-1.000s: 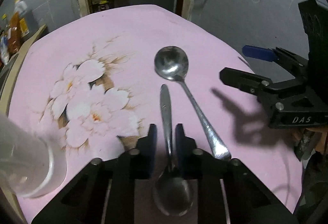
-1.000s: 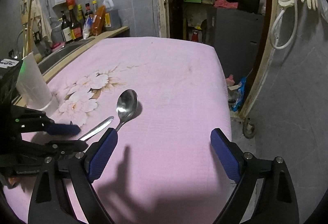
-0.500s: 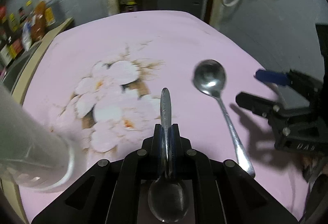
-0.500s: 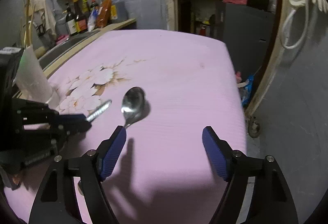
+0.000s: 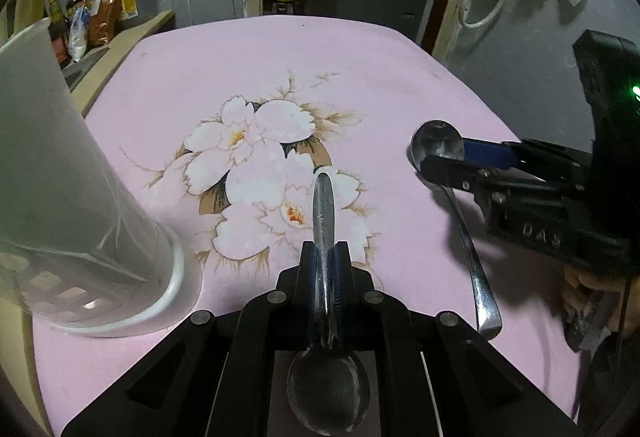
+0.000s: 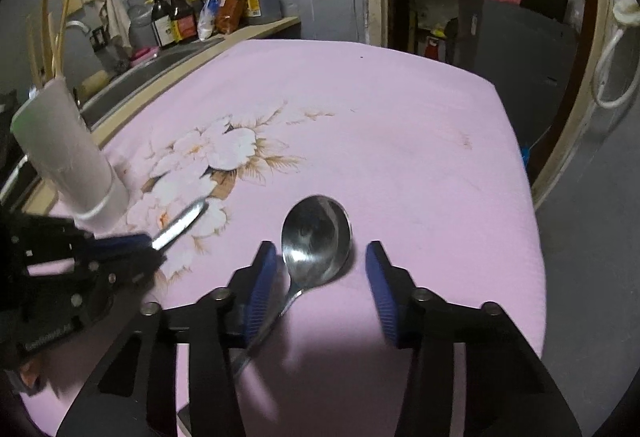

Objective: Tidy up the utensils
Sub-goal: 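Grasp a metal spoon with the left gripper while the right gripper grasps another spoon, then lift both spoons and carry them toward the white caddy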

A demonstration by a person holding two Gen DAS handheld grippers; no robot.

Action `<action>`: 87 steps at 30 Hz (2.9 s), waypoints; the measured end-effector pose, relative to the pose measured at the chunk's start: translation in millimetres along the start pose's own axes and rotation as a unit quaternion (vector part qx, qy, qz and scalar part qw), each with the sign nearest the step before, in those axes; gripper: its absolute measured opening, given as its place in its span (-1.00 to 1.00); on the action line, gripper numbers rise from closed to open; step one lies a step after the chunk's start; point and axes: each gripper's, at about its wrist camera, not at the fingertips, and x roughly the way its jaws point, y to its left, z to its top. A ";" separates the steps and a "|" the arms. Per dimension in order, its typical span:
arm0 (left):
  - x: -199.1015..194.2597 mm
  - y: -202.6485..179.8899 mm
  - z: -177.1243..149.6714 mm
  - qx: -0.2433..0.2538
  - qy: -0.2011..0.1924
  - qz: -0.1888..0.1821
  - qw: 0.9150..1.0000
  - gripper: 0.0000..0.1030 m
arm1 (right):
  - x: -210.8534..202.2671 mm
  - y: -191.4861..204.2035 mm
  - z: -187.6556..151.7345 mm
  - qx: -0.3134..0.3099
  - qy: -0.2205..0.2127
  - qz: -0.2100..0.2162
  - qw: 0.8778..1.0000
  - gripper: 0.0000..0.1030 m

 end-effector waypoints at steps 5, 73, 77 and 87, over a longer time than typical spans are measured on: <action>2.4 -5.1 1.2 0.032 0.021 0.001 0.999 -0.87 | 1.9 -7.5 2.3 0.023 0.007 0.028 0.999 -0.23; -194.2 44.8 -20.2 0.004 -0.443 0.032 0.896 -1.00 | -160.7 168.1 2.4 -0.115 -0.483 -0.233 0.836 -0.99; -210.5 64.1 -17.8 -0.001 -0.457 0.052 0.888 -1.00 | -164.7 181.4 14.8 -0.113 -0.501 -0.210 0.832 -0.99; -230.4 132.8 -17.0 -0.060 -0.465 0.092 0.879 -1.00 | -163.1 219.1 46.8 -0.109 -0.527 -0.104 0.836 -0.99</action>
